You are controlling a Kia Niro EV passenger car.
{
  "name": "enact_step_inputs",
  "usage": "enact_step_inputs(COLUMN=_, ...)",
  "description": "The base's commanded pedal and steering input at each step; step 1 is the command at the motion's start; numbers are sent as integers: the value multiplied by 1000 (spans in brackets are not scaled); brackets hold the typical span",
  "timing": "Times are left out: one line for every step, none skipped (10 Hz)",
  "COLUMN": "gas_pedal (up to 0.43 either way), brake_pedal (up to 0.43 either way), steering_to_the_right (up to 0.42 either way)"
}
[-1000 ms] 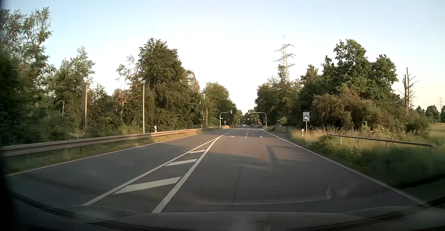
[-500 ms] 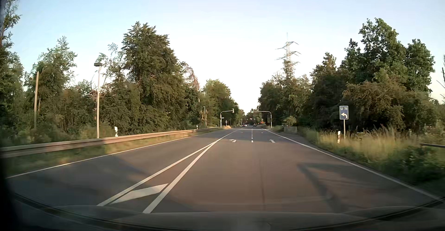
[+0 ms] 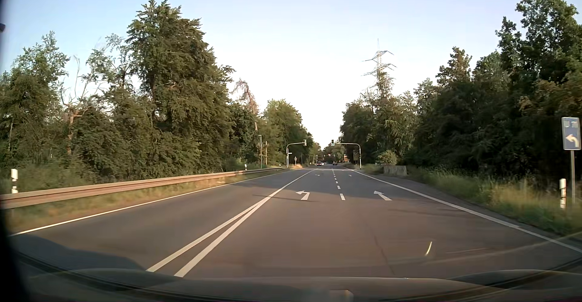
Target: Follow the waypoints while adhering to traffic rules and regulations
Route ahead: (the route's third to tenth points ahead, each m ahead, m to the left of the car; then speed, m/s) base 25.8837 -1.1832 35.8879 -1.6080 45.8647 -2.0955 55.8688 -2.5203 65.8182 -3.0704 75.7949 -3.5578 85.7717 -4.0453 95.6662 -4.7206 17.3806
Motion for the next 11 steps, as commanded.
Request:
enact_step_inputs(gas_pedal=110, brake_pedal=12, steering_to_the_right=3)
enact_step_inputs(gas_pedal=110, brake_pedal=18, steering_to_the_right=5)
enact_step_inputs(gas_pedal=110, brake_pedal=12, steering_to_the_right=8)
enact_step_inputs(gas_pedal=110, brake_pedal=12, steering_to_the_right=9)
enact_step_inputs(gas_pedal=110, brake_pedal=12, steering_to_the_right=9)
enact_step_inputs(gas_pedal=110, brake_pedal=12, steering_to_the_right=9)
enact_step_inputs(gas_pedal=110, brake_pedal=12, steering_to_the_right=9)
enact_step_inputs(gas_pedal=110, brake_pedal=12, steering_to_the_right=9)
enact_step_inputs(gas_pedal=110, brake_pedal=12, steering_to_the_right=9)
enact_step_inputs(gas_pedal=110, brake_pedal=12, steering_to_the_right=9)
enact_step_inputs(gas_pedal=110, brake_pedal=12, steering_to_the_right=8)
